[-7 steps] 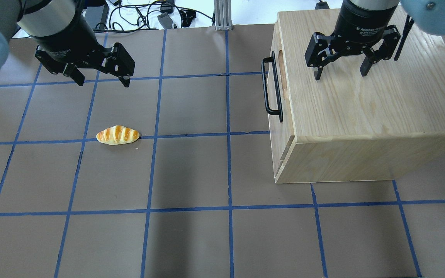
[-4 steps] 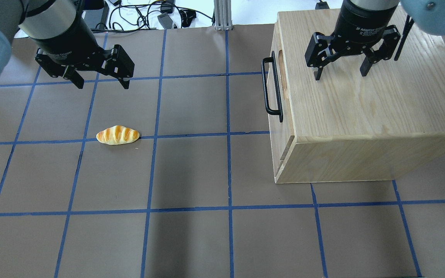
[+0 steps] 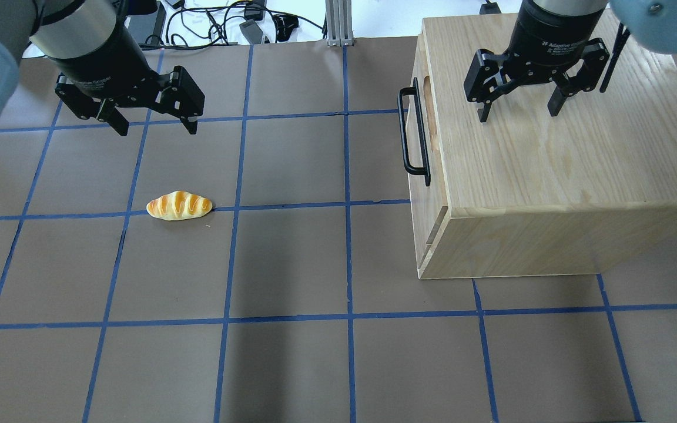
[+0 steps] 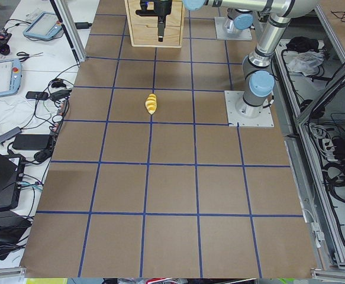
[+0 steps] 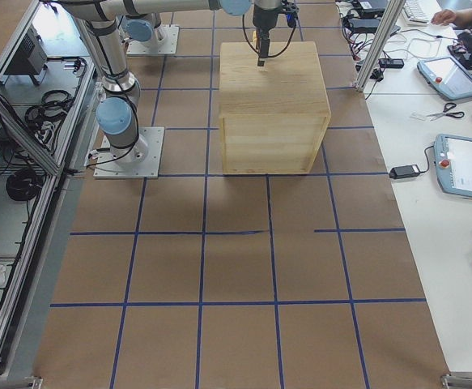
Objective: Open upper drawer
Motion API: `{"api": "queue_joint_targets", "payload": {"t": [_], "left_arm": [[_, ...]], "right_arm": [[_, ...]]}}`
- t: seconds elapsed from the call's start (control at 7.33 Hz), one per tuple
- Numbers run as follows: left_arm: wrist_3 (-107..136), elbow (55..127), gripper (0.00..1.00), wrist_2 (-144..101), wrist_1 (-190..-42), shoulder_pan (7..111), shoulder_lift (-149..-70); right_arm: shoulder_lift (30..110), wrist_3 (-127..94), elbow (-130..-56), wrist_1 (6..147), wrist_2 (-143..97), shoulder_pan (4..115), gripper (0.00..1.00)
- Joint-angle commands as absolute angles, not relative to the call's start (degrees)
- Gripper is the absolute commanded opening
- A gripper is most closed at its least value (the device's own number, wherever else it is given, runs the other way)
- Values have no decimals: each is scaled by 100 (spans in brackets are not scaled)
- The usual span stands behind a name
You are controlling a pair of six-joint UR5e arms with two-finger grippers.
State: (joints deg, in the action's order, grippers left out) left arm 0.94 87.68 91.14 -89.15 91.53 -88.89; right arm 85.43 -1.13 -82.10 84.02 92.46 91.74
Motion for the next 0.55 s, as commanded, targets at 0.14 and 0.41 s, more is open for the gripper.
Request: {"api": "queue_joint_targets", "payload": {"t": [0.14, 0.41], "left_arm": [[663, 8710, 99, 8810, -8799, 9184, -9174], [843, 8728, 99, 7871, -8037, 9341, -9595]], "right_arm": [[8543, -105, -8209, 8402, 9246, 9176, 100], [8543, -114, -8209, 8402, 9246, 9167, 100]]}}
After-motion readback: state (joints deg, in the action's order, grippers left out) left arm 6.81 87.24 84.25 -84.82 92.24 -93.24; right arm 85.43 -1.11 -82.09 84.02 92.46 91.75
